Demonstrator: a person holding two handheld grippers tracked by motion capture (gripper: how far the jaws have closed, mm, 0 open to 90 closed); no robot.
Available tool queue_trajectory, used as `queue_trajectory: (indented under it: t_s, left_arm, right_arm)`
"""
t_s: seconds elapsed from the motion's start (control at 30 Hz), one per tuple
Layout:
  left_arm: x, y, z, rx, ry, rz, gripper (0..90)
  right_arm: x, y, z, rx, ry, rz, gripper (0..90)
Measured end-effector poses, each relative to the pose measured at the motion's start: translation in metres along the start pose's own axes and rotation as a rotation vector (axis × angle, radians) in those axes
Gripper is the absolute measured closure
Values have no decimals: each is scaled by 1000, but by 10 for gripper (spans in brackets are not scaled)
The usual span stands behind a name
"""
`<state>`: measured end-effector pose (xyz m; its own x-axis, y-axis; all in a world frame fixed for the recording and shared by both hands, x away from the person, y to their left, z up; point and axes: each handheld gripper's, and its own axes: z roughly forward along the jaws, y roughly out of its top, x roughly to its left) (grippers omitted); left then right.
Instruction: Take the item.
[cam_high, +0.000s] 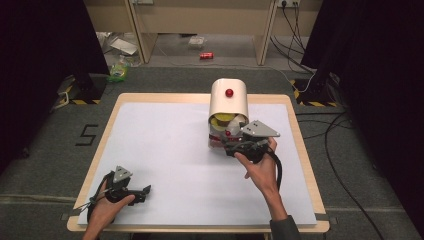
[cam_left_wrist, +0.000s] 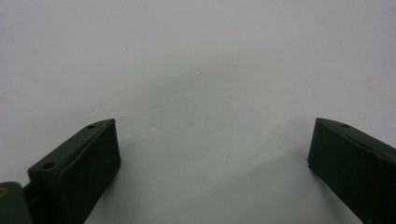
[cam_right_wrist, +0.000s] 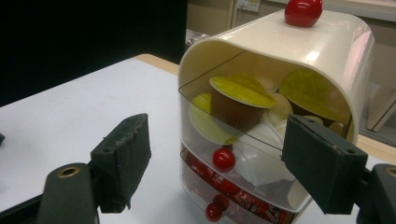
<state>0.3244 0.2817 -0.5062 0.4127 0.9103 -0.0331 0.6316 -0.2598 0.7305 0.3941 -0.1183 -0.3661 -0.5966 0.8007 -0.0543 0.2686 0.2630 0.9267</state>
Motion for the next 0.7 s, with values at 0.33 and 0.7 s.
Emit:
queue_trajectory:
  t_s: [0.33,0.7]
  left_arm:
    - [0,0,0,0,0,0,15]
    - [0,0,0,0,0,0,15]
  right_arm:
    - [1,1,10,-5,-9,-16,240]
    - [-4,-3,22,22,-14,-30,231]
